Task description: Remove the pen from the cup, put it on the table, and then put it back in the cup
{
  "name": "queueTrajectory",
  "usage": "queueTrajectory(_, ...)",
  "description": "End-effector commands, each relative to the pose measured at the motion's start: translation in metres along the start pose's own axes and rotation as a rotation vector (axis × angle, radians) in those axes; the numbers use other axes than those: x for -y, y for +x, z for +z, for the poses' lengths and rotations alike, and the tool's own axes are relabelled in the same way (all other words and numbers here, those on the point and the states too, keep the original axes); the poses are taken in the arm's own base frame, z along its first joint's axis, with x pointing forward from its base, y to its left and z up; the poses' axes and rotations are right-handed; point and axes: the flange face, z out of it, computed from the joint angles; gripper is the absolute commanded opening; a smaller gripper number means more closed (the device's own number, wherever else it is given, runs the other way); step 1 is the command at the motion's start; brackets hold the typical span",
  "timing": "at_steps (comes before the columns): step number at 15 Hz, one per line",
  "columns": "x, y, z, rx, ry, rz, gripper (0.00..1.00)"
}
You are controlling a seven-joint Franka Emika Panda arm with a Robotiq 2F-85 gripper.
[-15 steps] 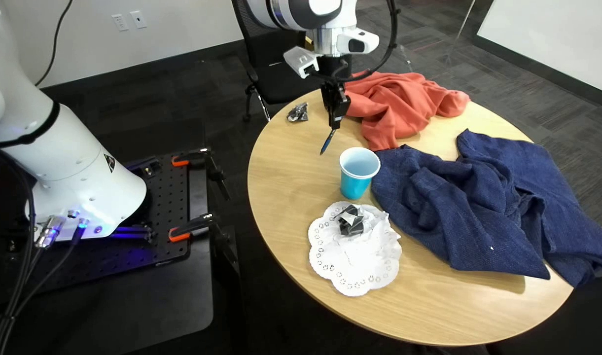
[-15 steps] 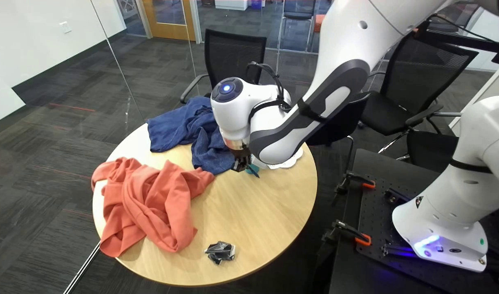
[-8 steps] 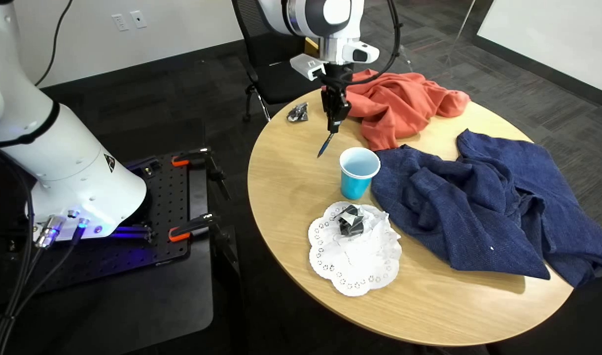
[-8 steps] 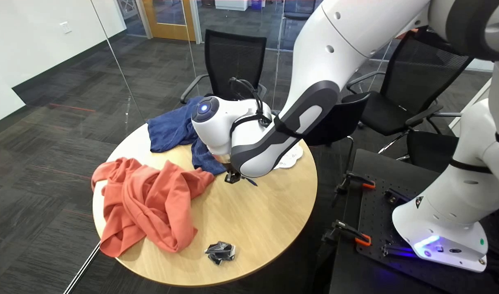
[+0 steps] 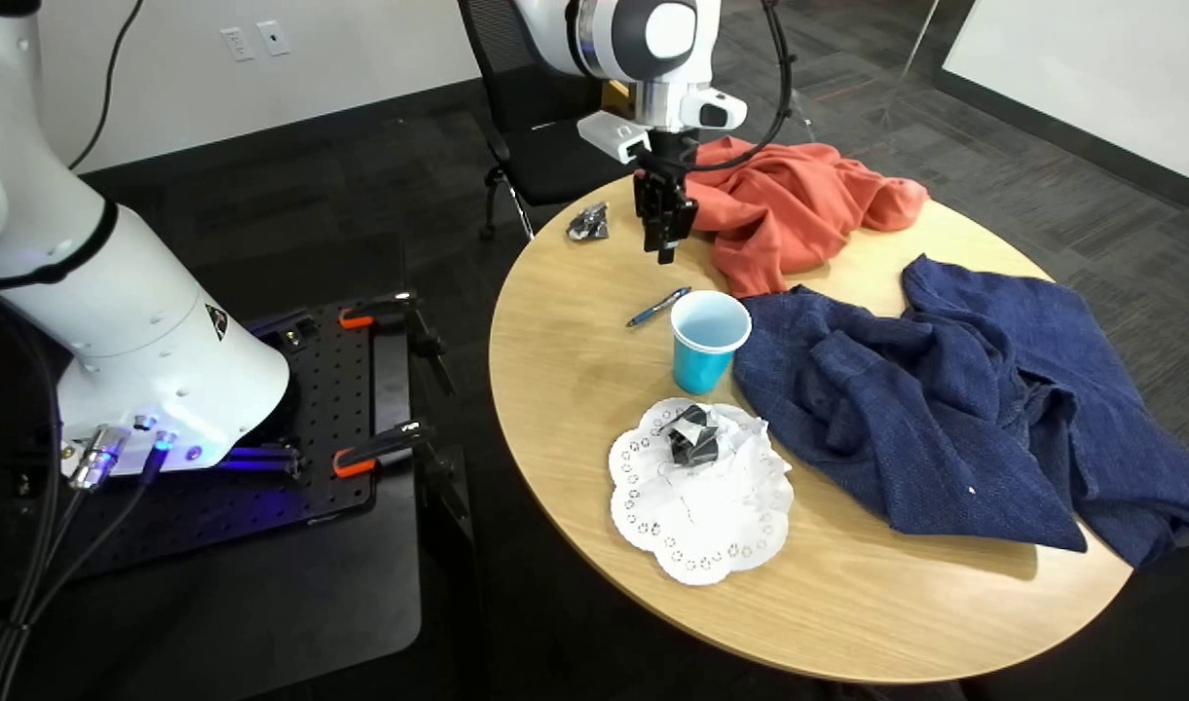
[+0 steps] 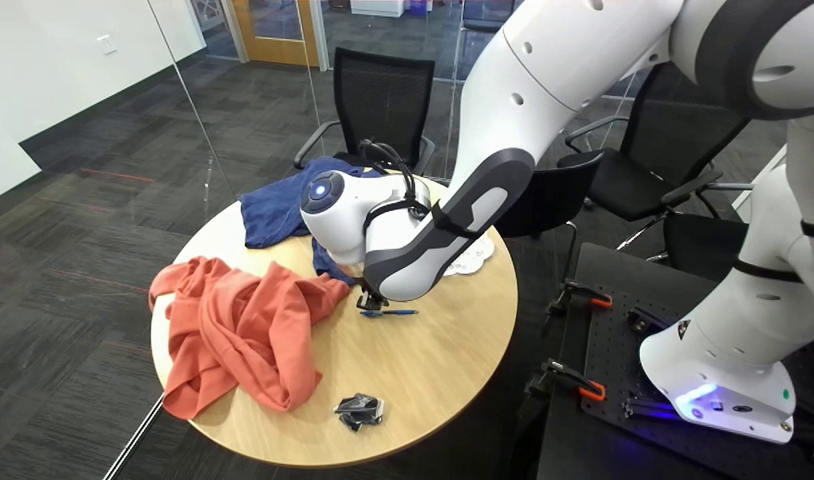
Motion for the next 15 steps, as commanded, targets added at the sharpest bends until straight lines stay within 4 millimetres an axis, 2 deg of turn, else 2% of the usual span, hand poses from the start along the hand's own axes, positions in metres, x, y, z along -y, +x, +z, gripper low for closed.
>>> queueTrajectory(1,-0.001,0.007,-0.006,0.010,0.013,-0.024,0.77)
queueTrajectory(4,-0.002,0.008,-0.009,-0.007,0.016,-0.044,0.99)
queueTrajectory(8,-0.007,0.008,-0.009,-0.026,0.021,-0.119,1.00)
queueTrajectory(15,-0.023,0.010,-0.002,-0.068,0.064,-0.351,1.00)
